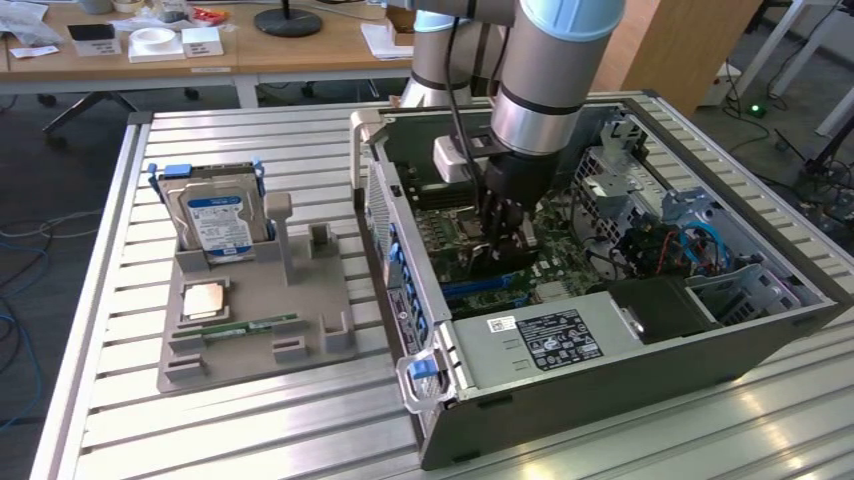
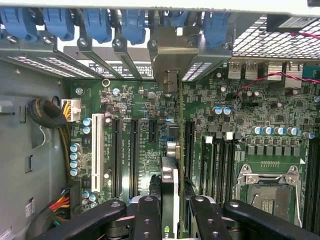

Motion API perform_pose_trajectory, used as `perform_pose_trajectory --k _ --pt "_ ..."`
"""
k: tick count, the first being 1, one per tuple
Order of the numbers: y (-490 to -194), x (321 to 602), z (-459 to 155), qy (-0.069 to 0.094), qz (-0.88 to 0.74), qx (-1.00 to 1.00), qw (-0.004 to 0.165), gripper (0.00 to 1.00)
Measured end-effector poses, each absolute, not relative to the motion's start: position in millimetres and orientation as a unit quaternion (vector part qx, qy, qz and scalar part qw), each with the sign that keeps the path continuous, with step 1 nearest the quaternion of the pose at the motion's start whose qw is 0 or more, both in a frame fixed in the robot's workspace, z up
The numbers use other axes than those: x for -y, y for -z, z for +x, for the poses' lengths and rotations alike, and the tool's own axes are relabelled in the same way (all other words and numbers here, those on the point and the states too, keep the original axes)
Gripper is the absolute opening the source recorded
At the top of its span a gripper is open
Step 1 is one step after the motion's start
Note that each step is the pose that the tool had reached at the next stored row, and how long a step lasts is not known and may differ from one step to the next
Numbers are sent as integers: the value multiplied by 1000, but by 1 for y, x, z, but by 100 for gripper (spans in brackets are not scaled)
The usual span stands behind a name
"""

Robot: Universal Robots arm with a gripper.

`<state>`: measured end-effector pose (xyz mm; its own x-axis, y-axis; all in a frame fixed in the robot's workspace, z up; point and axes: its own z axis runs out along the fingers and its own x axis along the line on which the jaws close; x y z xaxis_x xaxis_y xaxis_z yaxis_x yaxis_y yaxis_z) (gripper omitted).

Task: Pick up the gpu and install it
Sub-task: 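Insert the gpu into the slot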

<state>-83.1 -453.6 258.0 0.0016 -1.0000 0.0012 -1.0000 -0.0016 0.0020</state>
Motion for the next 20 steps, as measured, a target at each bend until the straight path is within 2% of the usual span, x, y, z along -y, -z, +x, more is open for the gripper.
perform_pose_trajectory --k 20 --pt "-249 454 -86 0 708 707 1 27"
